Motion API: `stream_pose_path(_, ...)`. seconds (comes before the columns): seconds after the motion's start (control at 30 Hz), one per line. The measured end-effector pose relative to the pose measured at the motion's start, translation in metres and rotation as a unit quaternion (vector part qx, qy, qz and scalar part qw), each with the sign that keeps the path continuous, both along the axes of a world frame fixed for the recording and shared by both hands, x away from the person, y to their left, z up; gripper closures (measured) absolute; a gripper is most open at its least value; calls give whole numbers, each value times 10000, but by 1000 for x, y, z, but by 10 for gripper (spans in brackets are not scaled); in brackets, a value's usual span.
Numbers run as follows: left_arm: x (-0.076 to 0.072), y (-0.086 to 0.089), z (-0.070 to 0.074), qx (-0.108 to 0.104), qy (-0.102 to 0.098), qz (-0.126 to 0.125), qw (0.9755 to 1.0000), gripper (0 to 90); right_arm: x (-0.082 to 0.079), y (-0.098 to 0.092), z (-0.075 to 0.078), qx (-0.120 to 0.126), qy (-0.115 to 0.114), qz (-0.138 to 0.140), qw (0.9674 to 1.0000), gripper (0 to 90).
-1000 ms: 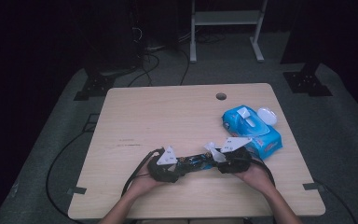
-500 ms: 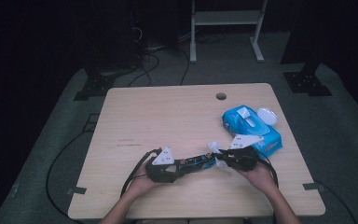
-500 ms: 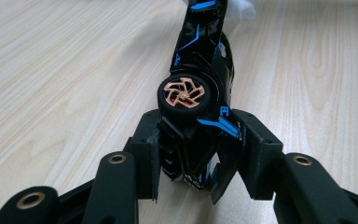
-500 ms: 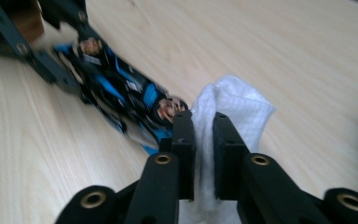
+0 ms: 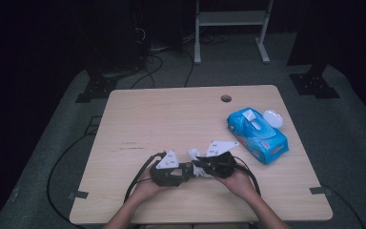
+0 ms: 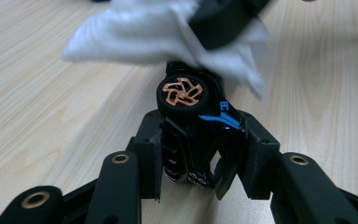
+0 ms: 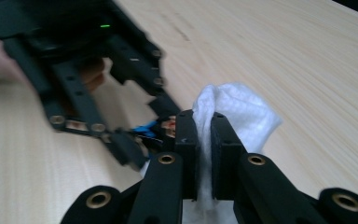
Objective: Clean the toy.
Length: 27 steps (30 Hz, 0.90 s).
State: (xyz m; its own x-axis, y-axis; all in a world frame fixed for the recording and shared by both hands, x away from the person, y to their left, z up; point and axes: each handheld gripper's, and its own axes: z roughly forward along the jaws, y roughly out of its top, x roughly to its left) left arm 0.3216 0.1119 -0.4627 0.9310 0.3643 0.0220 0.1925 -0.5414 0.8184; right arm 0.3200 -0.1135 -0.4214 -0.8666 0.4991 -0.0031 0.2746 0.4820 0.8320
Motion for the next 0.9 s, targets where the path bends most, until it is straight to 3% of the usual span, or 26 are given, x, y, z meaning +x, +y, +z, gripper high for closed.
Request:
stream_pose_path(0.1,0,0,0,-13,-23,-33,10000,577,6,-16,-1,107,185,-282,9994,832)
stream_pose_path(0.17,0,-1,0,2,-36,-54,10000,578,7,-21,-3,265,371,-258,9986,820)
stream_pose_path(0.27,-2,-1,1,76,-92,-69,9999,576,5,-18,-1,120,312,-168,9993,735)
stream_pose_path(0.4,-1,-1,0,93,-70,-64,9999,570,1,-19,5,-7,42,-115,9999,656)
stream_pose_path(0.5,-1,-1,0,97,-69,-85,9999,569,0,-22,9,38,-61,-142,9999,635)
stream_pose_path(0.63,-1,-1,0,108,-89,-136,9998,575,6,-20,4,108,6,-220,9997,614)
stream_pose_path(0.73,-1,-1,1,137,-122,-156,9997,578,8,-11,-3,-5,-11,-207,9998,643)
stream_pose_path(0.83,0,-1,0,101,-75,-146,9998,578,7,-11,-5,77,58,-176,9998,792)
stream_pose_path(0.9,0,-1,0,104,-76,-148,9998,579,5,-10,-7,159,38,-204,9997,829)
